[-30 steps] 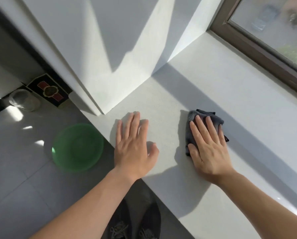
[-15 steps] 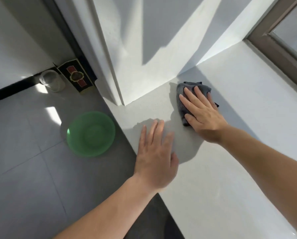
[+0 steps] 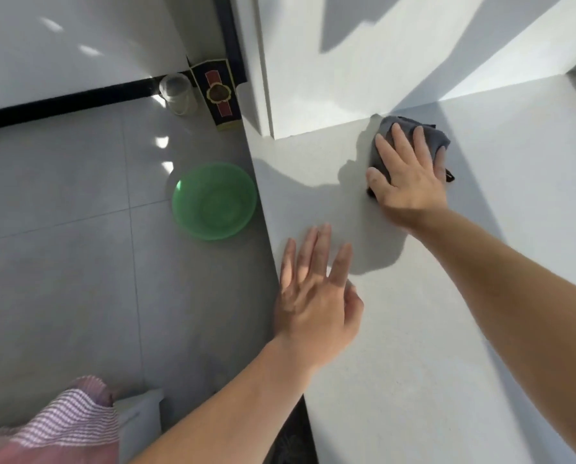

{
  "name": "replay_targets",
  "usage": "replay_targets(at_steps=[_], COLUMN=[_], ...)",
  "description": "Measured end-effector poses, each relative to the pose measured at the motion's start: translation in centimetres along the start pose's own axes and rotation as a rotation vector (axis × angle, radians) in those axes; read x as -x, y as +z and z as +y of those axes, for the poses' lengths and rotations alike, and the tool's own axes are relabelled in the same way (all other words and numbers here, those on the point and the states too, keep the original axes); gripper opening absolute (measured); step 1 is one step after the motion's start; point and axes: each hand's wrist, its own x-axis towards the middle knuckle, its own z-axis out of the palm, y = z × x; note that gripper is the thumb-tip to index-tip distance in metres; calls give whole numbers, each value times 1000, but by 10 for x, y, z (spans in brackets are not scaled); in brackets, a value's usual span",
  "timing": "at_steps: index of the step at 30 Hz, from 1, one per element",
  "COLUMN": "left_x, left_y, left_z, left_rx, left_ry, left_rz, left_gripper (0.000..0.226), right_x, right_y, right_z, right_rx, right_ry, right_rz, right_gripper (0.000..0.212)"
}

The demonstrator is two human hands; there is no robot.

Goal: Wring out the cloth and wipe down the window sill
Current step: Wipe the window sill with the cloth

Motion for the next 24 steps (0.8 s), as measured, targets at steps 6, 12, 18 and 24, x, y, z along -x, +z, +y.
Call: replay_targets(at_steps=[6,12,18,24], left_x=[14,42,69,79], left_y=[12,13,14,17], left_z=[-12,-13,-20,-18], left_rx=[-14,6,44,37], left_ry=[12,-7,-1,-13], left_rz=[55,34,71,89], left_gripper=[54,53,54,55], right_x=[-3,9,13,26], right_y=[30,2,41,49], right_z=[-52,23,-80,-86], right_rx=[120,80,68,167], right_ry=[-473,-145,-193,-521], right_rz=[-113,-54,-31,-103], right_gripper=[58,61,56,58])
